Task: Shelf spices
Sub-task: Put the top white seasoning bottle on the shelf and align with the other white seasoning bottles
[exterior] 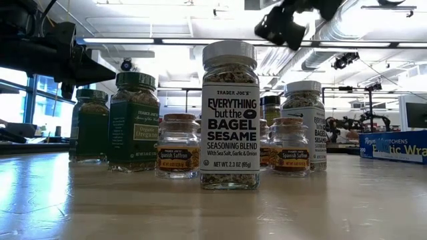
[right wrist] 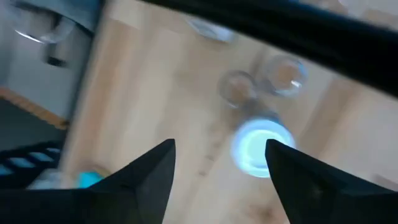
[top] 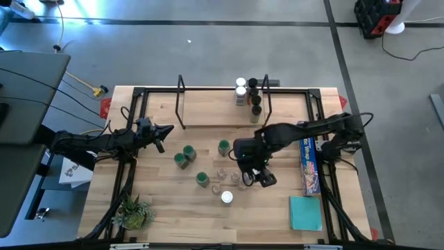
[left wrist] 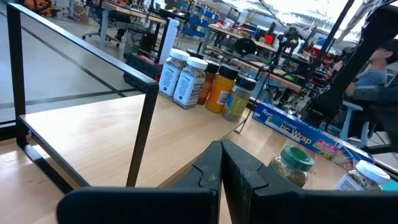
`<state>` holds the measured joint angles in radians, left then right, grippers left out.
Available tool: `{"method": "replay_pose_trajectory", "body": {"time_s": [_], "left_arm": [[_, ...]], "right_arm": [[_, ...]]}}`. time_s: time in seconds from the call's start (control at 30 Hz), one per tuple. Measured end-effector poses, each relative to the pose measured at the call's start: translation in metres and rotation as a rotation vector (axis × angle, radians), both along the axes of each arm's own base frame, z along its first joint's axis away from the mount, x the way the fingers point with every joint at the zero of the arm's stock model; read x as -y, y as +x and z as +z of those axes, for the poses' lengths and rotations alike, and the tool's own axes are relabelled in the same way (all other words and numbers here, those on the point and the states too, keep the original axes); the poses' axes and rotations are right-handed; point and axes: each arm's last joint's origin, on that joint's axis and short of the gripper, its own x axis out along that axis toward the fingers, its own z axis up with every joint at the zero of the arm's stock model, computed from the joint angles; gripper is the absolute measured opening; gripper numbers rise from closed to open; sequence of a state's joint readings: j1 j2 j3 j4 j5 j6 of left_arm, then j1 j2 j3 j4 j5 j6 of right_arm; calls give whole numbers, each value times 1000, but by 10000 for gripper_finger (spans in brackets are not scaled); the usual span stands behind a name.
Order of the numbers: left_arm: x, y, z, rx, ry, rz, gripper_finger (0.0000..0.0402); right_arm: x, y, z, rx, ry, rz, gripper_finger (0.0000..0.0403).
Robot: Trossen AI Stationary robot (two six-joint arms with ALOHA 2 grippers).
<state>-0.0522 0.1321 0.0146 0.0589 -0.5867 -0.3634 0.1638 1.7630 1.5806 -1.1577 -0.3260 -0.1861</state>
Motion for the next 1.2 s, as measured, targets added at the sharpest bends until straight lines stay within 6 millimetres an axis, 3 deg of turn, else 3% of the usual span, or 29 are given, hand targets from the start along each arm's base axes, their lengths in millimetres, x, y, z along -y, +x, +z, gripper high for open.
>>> {"method": "replay_pose_trajectory", "body": {"time_s": [0.4,0.6,0.8,1.2], "left_arm": [[0,0,0,0,0,0,5],[0,0,0,0,0,0,5],[0,0,0,0,0,0,5],[0,0,0,0,0,0,5]], "right_arm": [[8,5,-8,16,-153,16,253],[8,9,-10,56,-166,56,294],[2,-2,-36,-13,-196,165,337],[-13,-5,-65,28,-299,161,331]]}}
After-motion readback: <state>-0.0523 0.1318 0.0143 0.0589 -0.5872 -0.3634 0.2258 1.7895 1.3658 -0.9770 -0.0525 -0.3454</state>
